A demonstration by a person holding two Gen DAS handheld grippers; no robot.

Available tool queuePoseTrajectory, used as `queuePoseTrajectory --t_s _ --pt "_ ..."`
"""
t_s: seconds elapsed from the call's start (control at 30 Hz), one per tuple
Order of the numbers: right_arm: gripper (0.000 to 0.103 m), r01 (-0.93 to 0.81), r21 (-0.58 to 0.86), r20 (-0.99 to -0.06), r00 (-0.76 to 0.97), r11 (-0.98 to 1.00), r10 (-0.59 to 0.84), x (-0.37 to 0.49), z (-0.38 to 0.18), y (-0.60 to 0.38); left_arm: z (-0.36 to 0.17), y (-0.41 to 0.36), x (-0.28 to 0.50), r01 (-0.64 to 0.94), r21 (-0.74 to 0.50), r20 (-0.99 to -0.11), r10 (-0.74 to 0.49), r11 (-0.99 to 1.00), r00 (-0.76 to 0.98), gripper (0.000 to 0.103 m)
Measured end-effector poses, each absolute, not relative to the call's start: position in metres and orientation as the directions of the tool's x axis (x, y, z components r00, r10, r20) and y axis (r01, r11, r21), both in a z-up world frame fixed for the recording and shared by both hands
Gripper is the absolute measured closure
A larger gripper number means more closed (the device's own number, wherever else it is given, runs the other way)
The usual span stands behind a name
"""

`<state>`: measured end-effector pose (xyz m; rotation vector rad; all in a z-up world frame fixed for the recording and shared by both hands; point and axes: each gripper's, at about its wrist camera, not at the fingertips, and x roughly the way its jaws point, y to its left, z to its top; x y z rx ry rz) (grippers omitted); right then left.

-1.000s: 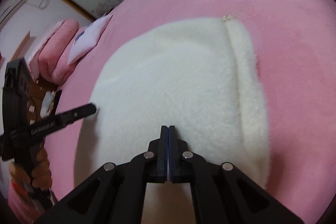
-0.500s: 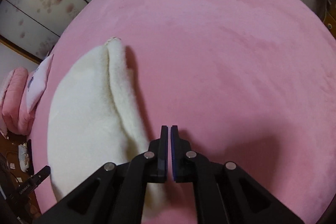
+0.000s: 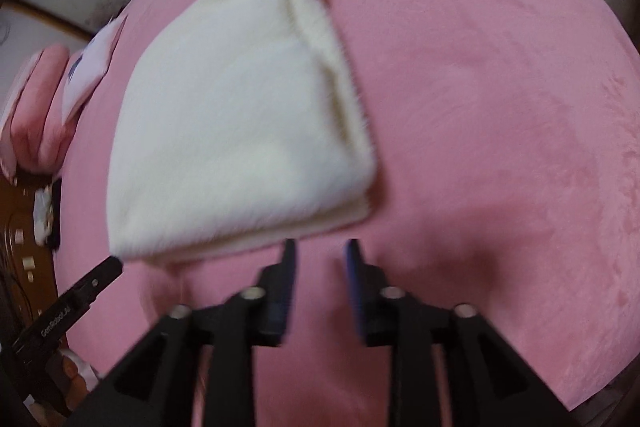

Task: Fold large clothes
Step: 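Open both grippers and move them to the folded bundle's edge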

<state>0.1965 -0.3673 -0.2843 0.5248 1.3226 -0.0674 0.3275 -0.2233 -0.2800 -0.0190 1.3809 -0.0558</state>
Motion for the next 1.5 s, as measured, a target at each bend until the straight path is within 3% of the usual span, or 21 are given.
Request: queuePoseTrajectory --t_s 0.03,0.13,0.2,0.33,0.53,0.83,1.2,1.37,1.5 --pt "0.049 0.316 0.315 -0.937 0.255 0.895 0.24 0.196 -0.284 -0.359 -0.283 -0.226 0.326 0.039 -0.047 -0.983 -0.053 0.998 0.175 0.053" --pt "0.048 0.248 0.244 -0.957 0.217 0.938 0.191 0.198 -0.28 -0.332 -0.288 -0.236 0.321 0.071 -0.033 -0.991 -0.042 0.997 0.129 0.052" --pt "0.047 0.213 0.214 -0.964 0.203 0.953 0.171 0.203 -0.274 -0.318 -0.287 -0.24 0.317 0.086 -0.026 -0.993 -0.036 0.996 0.111 0.046" --pt "0.034 0.177 0.198 -0.965 0.205 0.964 0.16 0.216 -0.252 -0.303 -0.27 -0.246 0.315 0.11 -0.007 -0.99 -0.022 0.994 0.14 0.046" --pt "0.027 0.16 0.203 -0.963 0.211 0.966 0.167 0.219 -0.218 -0.312 -0.245 -0.248 0.322 0.098 -0.009 -0.988 -0.024 0.995 0.153 0.027" --pt "0.025 0.166 0.154 -0.97 0.212 0.974 0.117 0.219 -0.197 -0.323 -0.222 -0.251 0.33 0.106 -0.033 -0.984 -0.051 0.994 0.168 0.021" --pt "0.025 0.17 0.201 -0.966 0.198 0.965 0.166 0.224 -0.212 -0.335 -0.227 -0.248 0.341 0.081 -0.036 -0.989 -0.048 0.996 0.143 0.021" --pt "0.025 0.182 0.155 -0.978 0.168 0.971 0.125 0.232 -0.237 -0.364 -0.245 -0.24 0.359 0.045 -0.053 -0.99 -0.058 0.998 0.13 0.021" --pt "0.025 0.263 0.289 -0.953 0.166 0.92 0.252 0.242 -0.265 -0.402 -0.261 -0.23 0.378 0.018 -0.053 -0.991 -0.055 0.998 0.124 0.021"
